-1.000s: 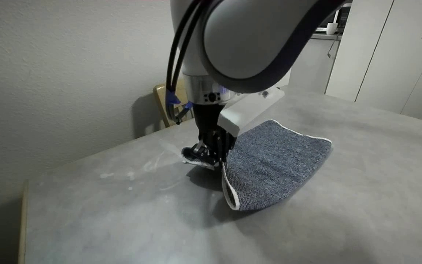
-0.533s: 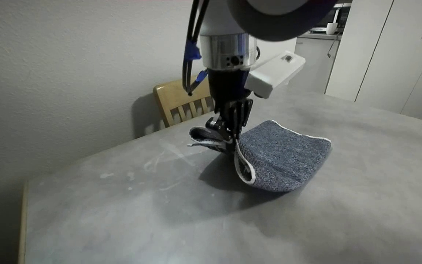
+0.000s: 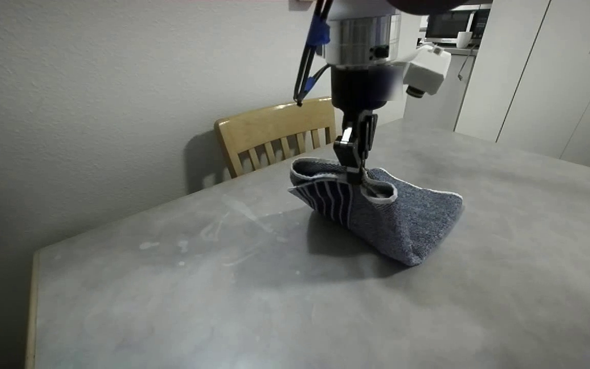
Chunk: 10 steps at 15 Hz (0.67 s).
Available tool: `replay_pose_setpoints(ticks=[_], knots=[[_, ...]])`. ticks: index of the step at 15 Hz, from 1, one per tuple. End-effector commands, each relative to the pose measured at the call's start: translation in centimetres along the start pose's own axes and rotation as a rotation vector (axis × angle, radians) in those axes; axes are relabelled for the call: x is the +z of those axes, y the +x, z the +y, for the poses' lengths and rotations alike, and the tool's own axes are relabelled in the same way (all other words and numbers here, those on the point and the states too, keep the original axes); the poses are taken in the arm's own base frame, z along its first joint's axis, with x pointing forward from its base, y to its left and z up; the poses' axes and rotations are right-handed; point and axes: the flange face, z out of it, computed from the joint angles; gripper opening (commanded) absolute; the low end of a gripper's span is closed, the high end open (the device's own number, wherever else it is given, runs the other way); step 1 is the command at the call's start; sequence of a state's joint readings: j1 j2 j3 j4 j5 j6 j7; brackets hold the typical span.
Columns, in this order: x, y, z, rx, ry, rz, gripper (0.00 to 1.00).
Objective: Fold the towel
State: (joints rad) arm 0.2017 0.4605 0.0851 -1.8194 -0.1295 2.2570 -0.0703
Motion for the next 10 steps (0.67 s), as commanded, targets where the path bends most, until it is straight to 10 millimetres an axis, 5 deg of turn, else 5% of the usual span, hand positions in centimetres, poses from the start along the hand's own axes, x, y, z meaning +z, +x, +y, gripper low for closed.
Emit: replay_pose_setpoints(ticks=[1,9,10], knots=[[-0.2,-2.2,2.6,-0.056,0.03,-0.004,0.02],[0.3,-3.9,5.8,-0.079,0.006,0.013,0.02],[1.0,-2.3,5.4,-0.056,0.012,-0.008,0.02]])
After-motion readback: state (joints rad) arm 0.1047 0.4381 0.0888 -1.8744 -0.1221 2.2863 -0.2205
